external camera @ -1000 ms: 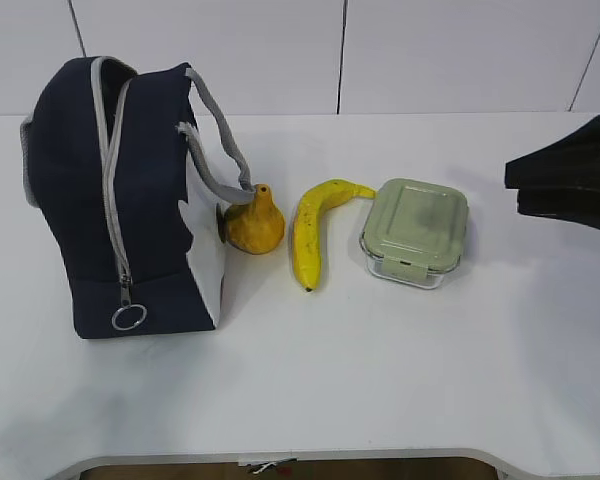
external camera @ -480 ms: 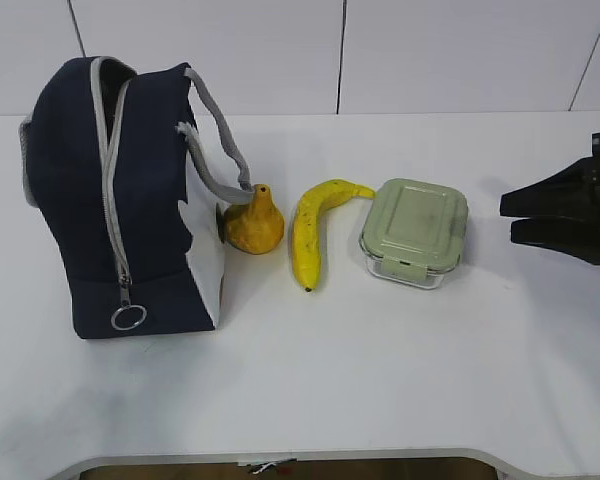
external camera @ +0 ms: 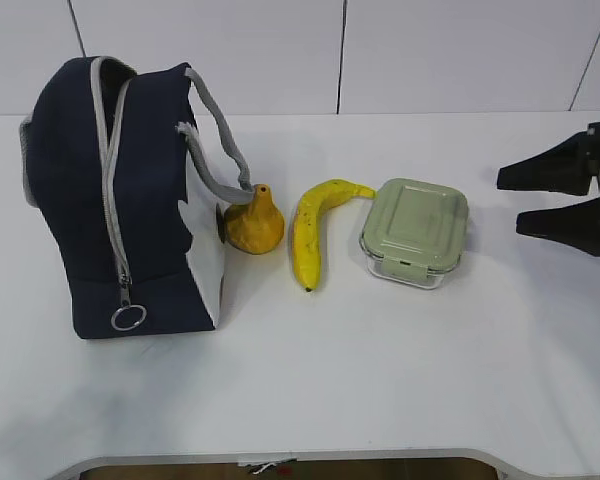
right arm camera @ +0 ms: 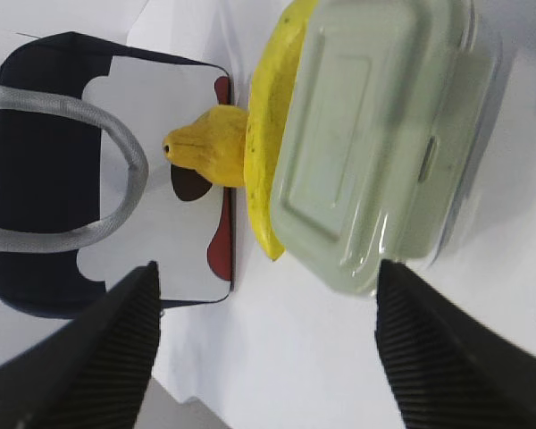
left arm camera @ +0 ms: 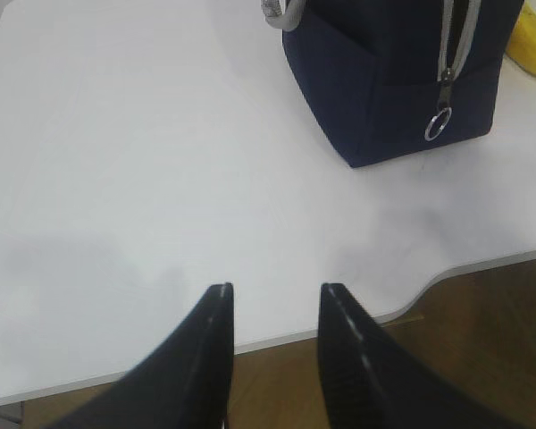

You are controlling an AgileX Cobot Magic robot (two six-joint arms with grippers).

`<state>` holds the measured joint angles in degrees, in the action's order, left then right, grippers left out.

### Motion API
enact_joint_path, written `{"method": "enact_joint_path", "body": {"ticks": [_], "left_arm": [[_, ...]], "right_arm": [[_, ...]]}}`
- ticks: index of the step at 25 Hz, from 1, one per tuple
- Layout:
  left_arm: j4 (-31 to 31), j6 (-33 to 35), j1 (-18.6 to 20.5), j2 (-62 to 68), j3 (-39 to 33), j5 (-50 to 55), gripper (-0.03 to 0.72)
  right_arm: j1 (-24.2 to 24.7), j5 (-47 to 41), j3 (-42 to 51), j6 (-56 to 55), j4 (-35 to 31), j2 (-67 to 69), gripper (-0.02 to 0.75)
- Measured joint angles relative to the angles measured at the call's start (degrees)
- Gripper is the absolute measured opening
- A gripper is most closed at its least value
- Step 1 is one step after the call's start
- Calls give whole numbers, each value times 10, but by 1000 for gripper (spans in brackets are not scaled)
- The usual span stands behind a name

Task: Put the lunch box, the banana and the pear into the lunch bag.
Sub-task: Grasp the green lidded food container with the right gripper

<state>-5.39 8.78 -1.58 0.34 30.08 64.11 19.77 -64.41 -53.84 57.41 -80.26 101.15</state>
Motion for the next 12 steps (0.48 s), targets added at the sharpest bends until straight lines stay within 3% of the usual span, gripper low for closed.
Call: {"method": "enact_joint_path", "body": {"ticks": [12], "left_arm": [[0, 0, 0, 0, 0, 0, 244]], "right_arm": [[0, 2, -50, 13, -16, 118, 593]]}}
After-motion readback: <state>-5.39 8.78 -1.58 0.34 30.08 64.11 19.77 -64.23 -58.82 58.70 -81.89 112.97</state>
